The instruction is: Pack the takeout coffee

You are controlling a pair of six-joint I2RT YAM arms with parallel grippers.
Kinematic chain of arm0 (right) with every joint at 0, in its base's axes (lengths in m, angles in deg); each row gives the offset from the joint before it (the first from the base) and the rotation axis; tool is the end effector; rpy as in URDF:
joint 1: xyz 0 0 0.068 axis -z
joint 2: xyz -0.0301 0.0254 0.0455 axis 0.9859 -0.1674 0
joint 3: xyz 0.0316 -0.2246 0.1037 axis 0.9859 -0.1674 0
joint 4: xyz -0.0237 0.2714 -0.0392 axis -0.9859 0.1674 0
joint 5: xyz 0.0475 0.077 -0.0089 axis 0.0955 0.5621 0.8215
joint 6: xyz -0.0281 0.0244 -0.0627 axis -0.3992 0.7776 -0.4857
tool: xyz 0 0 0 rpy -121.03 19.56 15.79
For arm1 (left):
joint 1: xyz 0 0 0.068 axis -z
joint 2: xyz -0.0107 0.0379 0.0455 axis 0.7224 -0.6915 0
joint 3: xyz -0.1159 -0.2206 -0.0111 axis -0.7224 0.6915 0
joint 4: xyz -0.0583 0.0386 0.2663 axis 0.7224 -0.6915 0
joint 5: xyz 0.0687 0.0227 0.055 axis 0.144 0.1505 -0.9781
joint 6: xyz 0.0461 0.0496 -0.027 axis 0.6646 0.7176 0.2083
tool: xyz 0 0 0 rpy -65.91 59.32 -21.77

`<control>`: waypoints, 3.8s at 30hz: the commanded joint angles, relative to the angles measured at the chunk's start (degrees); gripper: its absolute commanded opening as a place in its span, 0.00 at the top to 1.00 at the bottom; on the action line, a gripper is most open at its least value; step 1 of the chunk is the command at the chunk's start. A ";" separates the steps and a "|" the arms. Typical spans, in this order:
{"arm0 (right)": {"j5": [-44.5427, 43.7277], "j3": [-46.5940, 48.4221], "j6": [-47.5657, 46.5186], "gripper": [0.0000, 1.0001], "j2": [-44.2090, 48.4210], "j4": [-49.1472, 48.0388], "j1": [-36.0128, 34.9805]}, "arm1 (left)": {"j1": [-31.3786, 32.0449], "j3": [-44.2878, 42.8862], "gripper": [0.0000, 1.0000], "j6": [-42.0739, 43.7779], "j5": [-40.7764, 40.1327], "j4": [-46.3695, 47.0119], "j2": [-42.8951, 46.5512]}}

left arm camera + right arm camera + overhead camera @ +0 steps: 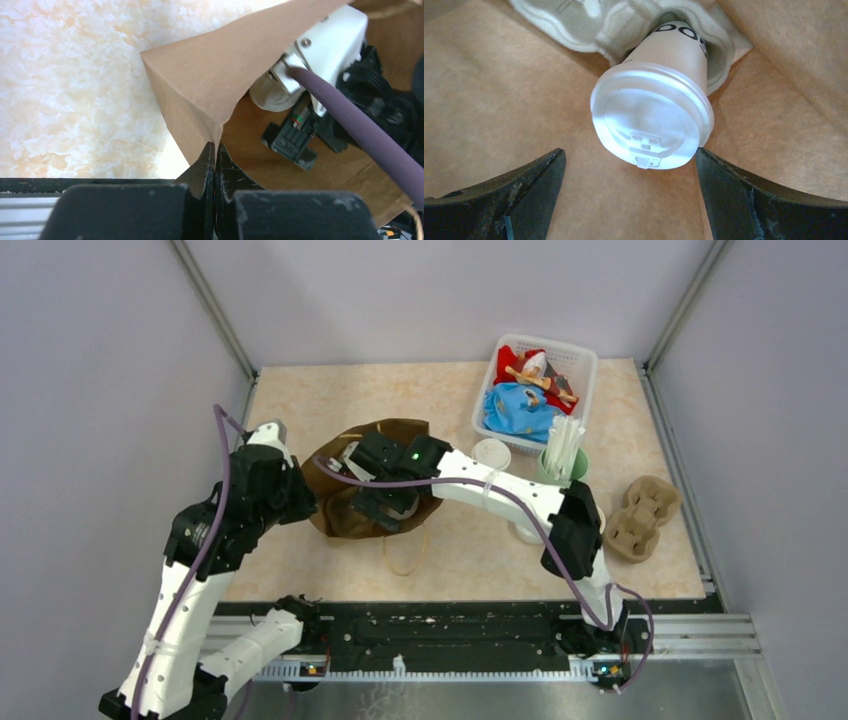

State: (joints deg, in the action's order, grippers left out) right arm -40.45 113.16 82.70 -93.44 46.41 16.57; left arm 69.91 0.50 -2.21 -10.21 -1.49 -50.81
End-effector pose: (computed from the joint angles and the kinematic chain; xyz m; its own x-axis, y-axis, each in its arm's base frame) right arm 0.2123 0.4103 0.2575 -0.3158 -0.8271 -0.4650 -0.8832 0.4353 -0.1745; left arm 0.1523 -0.0539 0.3811 -0.6474 -0.2593 -0.7167 -0.0793 0.9581 -0.2751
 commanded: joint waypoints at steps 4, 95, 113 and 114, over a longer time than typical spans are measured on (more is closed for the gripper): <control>0.31 0.04 4.21 0.01 8.77 3.45 -2.48 | 0.06 -3.77 1.00 -2.98 -2.71 1.87 -1.26; 4.58 -5.71 14.86 0.11 3.14 7.87 33.38 | 0.07 -5.46 1.00 -2.05 -7.18 -3.92 -2.45; 3.80 -5.02 14.13 0.10 1.24 7.25 33.59 | 0.06 -5.52 1.00 -1.02 -6.91 -3.36 -2.73; 3.55 -5.07 14.09 0.10 1.18 7.27 33.61 | 0.03 -5.55 1.00 -0.94 -6.92 -3.32 -2.73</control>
State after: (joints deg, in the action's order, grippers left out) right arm -36.18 107.56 97.52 -91.56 55.02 49.80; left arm 69.91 -4.31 -3.54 -16.70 -7.30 -53.78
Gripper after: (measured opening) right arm 0.898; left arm 0.005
